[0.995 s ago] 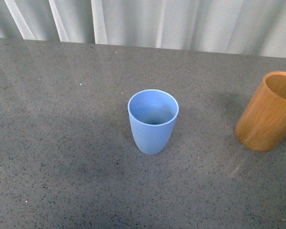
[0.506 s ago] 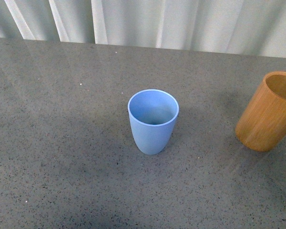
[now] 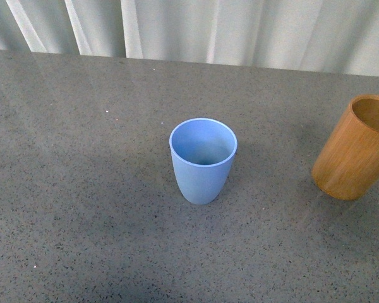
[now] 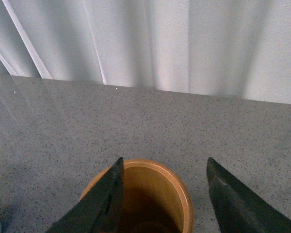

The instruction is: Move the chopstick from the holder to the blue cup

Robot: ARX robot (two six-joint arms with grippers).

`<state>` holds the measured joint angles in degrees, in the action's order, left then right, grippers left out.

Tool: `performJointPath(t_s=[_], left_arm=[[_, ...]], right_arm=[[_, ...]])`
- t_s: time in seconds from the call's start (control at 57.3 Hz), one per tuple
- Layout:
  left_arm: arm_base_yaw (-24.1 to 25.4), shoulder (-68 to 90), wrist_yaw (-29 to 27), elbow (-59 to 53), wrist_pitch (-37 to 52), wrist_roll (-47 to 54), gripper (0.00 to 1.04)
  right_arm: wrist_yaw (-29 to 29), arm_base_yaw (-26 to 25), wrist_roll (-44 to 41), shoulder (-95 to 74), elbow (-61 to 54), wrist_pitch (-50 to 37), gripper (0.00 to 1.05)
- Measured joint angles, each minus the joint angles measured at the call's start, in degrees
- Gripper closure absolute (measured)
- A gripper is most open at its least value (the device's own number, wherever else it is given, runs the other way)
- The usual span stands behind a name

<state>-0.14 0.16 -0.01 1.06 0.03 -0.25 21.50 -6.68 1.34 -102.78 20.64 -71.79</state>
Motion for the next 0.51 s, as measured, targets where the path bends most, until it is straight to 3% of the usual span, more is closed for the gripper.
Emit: performJointPath(t_s=[0.157,0.506], left_arm=[[0.00,0.00,0.00,0.00,0.00,0.00,0.07],[0.00,0.00,0.00,0.00,0.00,0.00,0.07]], right_arm=[[0.15,0.24,1.92,0.63,0.96,1.27,0.92],[0.52,0.94,4.15,5.14,3.54,7.30,0.92]])
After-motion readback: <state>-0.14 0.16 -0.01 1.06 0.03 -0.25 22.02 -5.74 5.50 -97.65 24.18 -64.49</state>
